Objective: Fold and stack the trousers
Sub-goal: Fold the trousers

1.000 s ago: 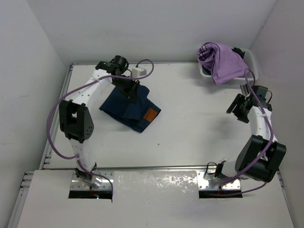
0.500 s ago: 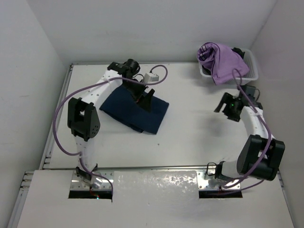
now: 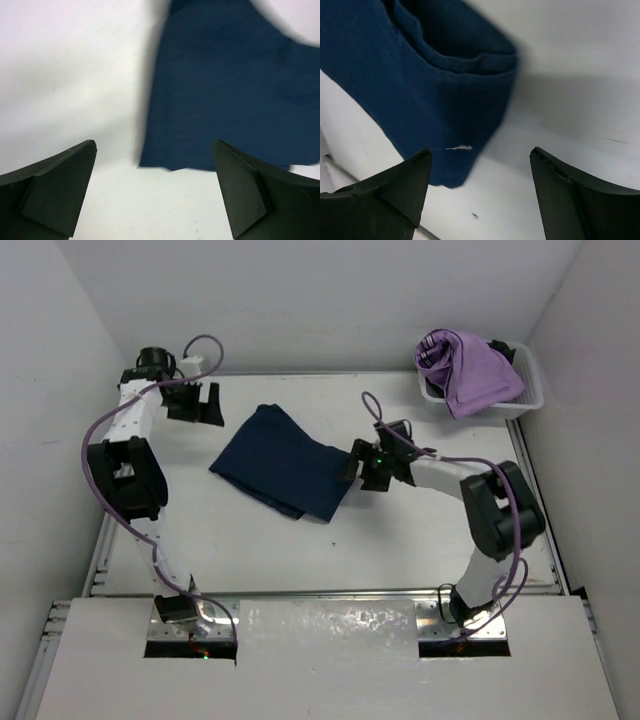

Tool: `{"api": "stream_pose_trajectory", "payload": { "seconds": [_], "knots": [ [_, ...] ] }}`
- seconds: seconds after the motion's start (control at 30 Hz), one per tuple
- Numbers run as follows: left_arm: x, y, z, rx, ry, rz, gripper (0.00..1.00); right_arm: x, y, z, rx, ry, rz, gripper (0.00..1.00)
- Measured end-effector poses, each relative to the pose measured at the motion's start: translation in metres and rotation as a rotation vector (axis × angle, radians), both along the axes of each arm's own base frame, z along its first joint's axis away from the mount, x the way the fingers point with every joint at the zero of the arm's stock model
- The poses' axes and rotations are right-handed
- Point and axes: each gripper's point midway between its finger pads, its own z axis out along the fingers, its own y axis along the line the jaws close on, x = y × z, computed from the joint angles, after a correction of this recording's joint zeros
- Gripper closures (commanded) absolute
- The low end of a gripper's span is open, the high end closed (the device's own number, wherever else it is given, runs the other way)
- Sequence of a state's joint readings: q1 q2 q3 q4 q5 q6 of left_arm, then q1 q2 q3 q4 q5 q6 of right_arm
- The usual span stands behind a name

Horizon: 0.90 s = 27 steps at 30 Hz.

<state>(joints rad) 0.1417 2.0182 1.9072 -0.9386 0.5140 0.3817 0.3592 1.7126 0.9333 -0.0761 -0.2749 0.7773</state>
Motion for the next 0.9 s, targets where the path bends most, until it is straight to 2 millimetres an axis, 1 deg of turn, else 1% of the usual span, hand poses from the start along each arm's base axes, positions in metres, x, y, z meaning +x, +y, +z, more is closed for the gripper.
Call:
{"api": "stream_pose_trajectory", "payload": {
  "seconds": [0.03,0.07,0.1,0.17,0.2,0.23,0.27,0.3,0.33,0.37,0.4,0.43,0.47,0.5,0.53,0.57,0.63,0.67,0.7,0.77,0.8,0.83,0.87,0.9],
  "knots": [
    [-0.003,0.013,-0.017,0.015,0.030,0.033,0.00,-0.001,0.012,-0.007,0.012,0.021,0.006,0.23],
    [-0.008,0.019,-0.035,0.022,0.070,0.050,0.00,-0.002,0.021,-0.012,0.022,0.037,0.011,0.23],
    [-0.012,0.019,-0.052,0.020,0.104,0.052,0.00,-0.004,0.029,-0.019,0.036,0.056,0.014,0.23],
    [-0.019,0.007,-0.084,-0.001,0.166,0.029,0.00,-0.009,0.040,-0.030,0.061,0.094,0.004,0.23],
    [-0.024,-0.002,-0.097,-0.018,0.193,0.014,0.00,-0.010,0.045,-0.033,0.080,0.109,-0.002,0.23],
    [-0.030,-0.009,-0.108,-0.030,0.213,0.002,0.00,-0.009,0.050,-0.031,0.100,0.106,-0.003,0.24],
    [-0.038,-0.015,-0.118,-0.041,0.239,-0.009,0.01,-0.007,0.054,-0.029,0.115,0.097,-0.008,0.27],
    [-0.046,-0.020,-0.126,-0.049,0.261,-0.019,0.08,-0.005,0.057,-0.028,0.132,0.091,-0.015,0.31],
    [-0.052,-0.025,-0.132,-0.058,0.276,-0.028,0.12,-0.003,0.060,-0.028,0.146,0.089,-0.024,0.37],
    [-0.054,-0.029,-0.136,-0.063,0.273,-0.040,0.17,0.000,0.062,-0.030,0.159,0.090,-0.034,0.50],
    [-0.054,-0.030,-0.135,-0.069,0.260,-0.044,0.30,0.001,0.062,-0.034,0.163,0.094,-0.042,0.58],
    [-0.054,-0.032,-0.137,-0.075,0.252,-0.045,0.37,0.003,0.062,-0.038,0.166,0.105,-0.057,0.65],
    [-0.055,-0.034,-0.139,-0.085,0.245,-0.054,0.42,0.005,0.061,-0.042,0.170,0.118,-0.069,0.75],
    [-0.057,-0.036,-0.140,-0.089,0.238,-0.060,0.54,0.009,0.060,-0.044,0.175,0.128,-0.082,0.79],
    [-0.059,-0.037,-0.141,-0.099,0.232,-0.062,0.58,0.013,0.058,-0.047,0.178,0.137,-0.097,0.82],
    [-0.063,-0.039,-0.143,-0.108,0.235,-0.069,0.59,0.020,0.055,-0.048,0.186,0.143,-0.115,0.84],
    [-0.072,-0.049,-0.144,-0.150,0.236,-0.102,0.57,0.036,0.044,-0.048,0.199,0.143,-0.146,0.83],
    [-0.081,-0.057,-0.144,-0.170,0.247,-0.121,0.54,0.045,0.036,-0.047,0.195,0.143,-0.162,0.81],
    [-0.090,-0.067,-0.143,-0.203,0.256,-0.148,0.52,0.057,0.027,-0.045,0.186,0.139,-0.175,0.80],
    [-0.111,-0.088,-0.141,-0.260,0.277,-0.203,0.47,0.086,0.008,-0.039,0.159,0.116,-0.191,0.76],
    [-0.123,-0.100,-0.140,-0.288,0.290,-0.232,0.40,0.099,0.001,-0.035,0.148,0.102,-0.189,0.70],
    [-0.134,-0.111,-0.138,-0.310,0.300,-0.263,0.37,0.114,-0.008,-0.031,0.139,0.080,-0.190,0.66],
    [-0.143,-0.120,-0.136,-0.330,0.311,-0.284,0.34,0.124,-0.016,-0.028,0.126,0.075,-0.186,0.60],
    [-0.151,-0.128,-0.134,-0.347,0.319,-0.302,0.31,0.132,-0.022,-0.025,0.119,0.070,-0.179,0.53]
  ]
}}
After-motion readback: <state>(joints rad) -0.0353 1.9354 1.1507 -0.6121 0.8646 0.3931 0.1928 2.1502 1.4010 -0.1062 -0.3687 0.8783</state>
